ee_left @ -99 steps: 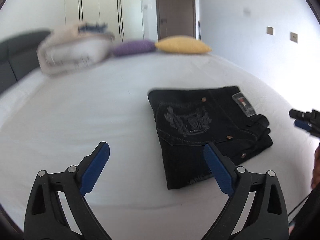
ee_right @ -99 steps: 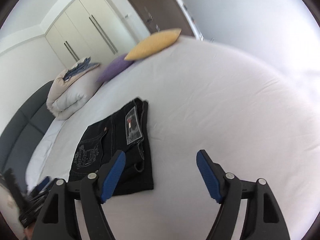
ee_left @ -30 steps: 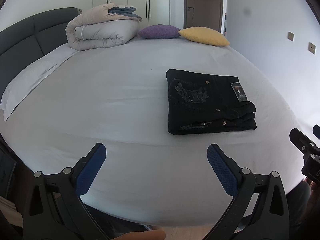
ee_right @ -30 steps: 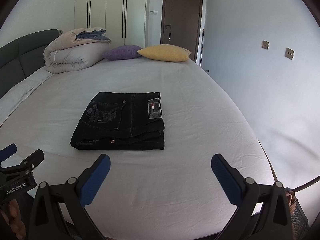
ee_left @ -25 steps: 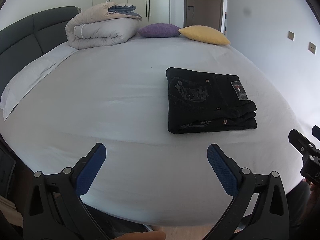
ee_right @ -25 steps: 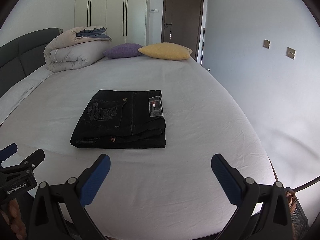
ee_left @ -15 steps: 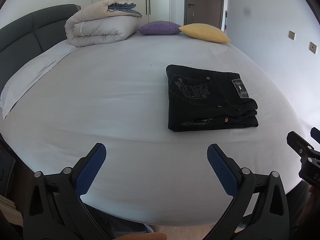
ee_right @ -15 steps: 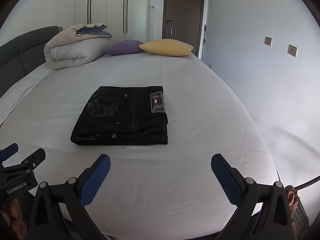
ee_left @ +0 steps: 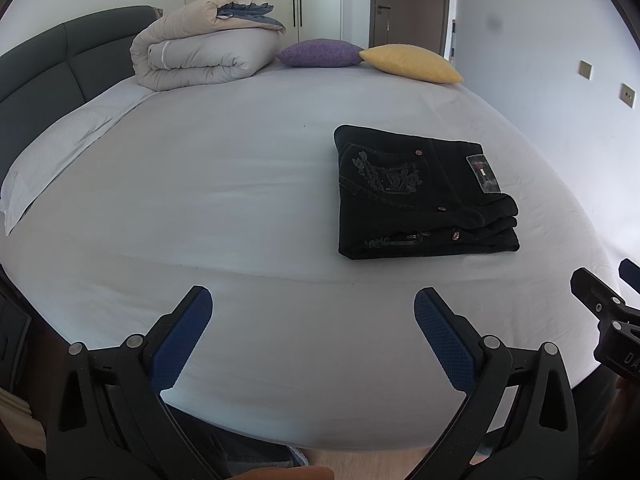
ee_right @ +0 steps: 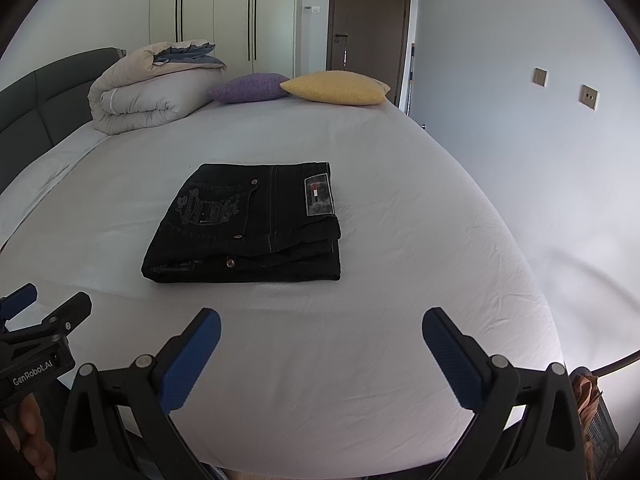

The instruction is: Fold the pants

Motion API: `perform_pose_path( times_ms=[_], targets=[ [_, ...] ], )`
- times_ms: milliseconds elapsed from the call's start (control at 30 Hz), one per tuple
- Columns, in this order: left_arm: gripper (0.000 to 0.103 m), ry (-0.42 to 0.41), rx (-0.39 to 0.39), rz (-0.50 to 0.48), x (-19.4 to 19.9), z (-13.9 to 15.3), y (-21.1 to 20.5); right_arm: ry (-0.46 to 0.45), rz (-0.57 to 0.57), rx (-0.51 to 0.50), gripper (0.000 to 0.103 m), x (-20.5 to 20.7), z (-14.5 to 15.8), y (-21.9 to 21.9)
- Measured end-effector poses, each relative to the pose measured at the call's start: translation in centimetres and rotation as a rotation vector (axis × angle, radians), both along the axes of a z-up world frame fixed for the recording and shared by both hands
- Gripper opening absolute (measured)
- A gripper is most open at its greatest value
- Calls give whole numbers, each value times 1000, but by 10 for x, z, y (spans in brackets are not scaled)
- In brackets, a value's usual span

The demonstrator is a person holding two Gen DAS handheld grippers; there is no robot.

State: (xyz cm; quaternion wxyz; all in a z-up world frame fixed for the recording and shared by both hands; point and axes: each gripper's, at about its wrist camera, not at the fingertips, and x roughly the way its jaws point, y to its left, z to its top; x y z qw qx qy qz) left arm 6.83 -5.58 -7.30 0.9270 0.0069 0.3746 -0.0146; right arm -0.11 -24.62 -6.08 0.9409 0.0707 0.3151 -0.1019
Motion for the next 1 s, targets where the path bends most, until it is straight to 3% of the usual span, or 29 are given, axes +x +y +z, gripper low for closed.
perform_pose_path(
  times_ms=[1000],
  targets=[
    [103, 6, 0, 2, -1, -5, 3, 4, 1, 0, 103, -2, -3, 5]
  ],
)
